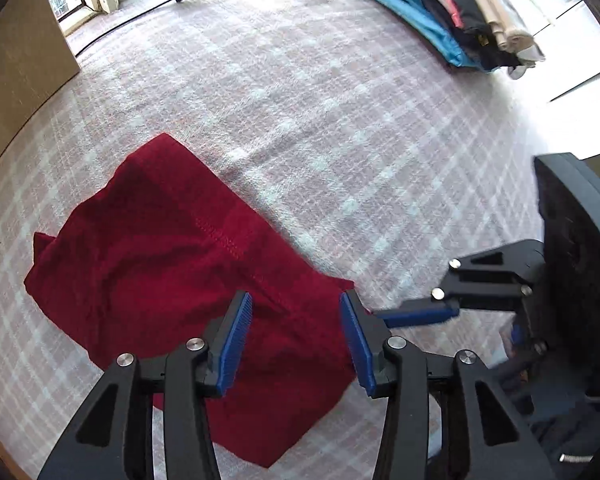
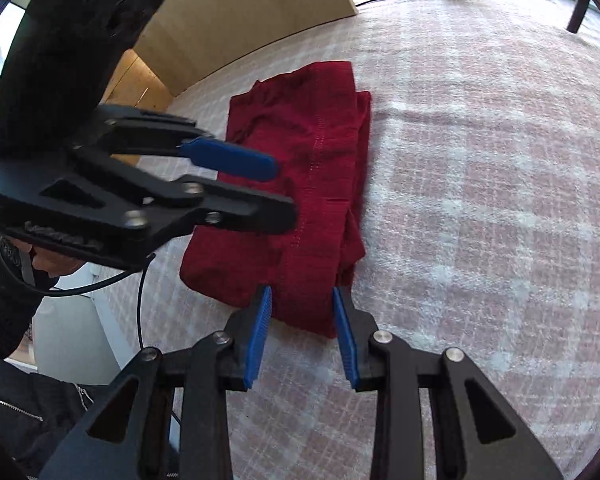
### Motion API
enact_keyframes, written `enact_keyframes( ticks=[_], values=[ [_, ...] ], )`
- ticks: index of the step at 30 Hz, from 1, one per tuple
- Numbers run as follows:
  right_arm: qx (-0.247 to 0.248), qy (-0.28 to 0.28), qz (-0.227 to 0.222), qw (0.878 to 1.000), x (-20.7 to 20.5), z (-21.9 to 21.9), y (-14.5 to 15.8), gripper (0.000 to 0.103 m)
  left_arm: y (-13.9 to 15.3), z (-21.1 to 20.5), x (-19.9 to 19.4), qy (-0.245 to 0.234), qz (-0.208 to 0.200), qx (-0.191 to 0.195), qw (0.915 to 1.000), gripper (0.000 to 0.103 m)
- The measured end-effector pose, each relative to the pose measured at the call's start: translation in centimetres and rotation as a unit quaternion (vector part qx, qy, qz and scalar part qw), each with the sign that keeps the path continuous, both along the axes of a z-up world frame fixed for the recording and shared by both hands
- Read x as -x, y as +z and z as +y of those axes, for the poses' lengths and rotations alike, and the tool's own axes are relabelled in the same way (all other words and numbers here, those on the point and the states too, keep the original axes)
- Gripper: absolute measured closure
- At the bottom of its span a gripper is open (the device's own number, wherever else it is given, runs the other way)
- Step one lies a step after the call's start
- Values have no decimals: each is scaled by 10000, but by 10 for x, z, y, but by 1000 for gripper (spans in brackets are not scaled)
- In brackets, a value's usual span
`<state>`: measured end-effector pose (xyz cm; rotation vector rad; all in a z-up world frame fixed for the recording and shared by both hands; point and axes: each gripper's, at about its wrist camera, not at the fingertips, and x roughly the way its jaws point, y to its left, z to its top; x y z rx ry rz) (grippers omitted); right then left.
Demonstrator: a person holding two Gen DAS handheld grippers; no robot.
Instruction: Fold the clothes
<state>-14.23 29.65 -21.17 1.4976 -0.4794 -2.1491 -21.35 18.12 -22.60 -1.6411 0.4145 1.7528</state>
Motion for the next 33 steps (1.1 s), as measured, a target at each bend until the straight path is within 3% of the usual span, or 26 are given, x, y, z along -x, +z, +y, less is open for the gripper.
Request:
enact_keyframes(
  ticks=[3,5,7,9,14,16,25,28,30,33],
  values=[
    [189,95,110,9997,1,-1,-1,75,-12,20,5,96,-165,243,9995,60],
    [162,246,180,9994,2,-4,-2,85,-20,33,9,160,-275,404,9987,64],
    [188,300,178,9992,3,-4,-3,86,-20,25,9,225,-284,311,9989,79],
    [290,322,121,9990,5,-2,-5,85,-19,16,9,289,-282,191,9990,88],
    [690,207,-62,9974,10,9,-12,85,-16,-7,10,578,-481,-207,9970,91],
    [629,255,-59,9977,9,9,-12,85,-9,-11,7,585,-462,-336,9966,92],
    [513,332,-112,9981,16,12,-11,85,-7,-18,11,654,-510,-412,9957,89],
    [322,443,-75,9985,12,16,-6,84,2,-26,17,648,-612,-538,9946,78],
    [274,362,-26,9990,17,23,-2,83,17,-36,22,685,-428,-638,9947,75],
    [89,179,141,9997,36,36,10,72,37,-69,36,1006,-159,-823,9914,66]
  ],
)
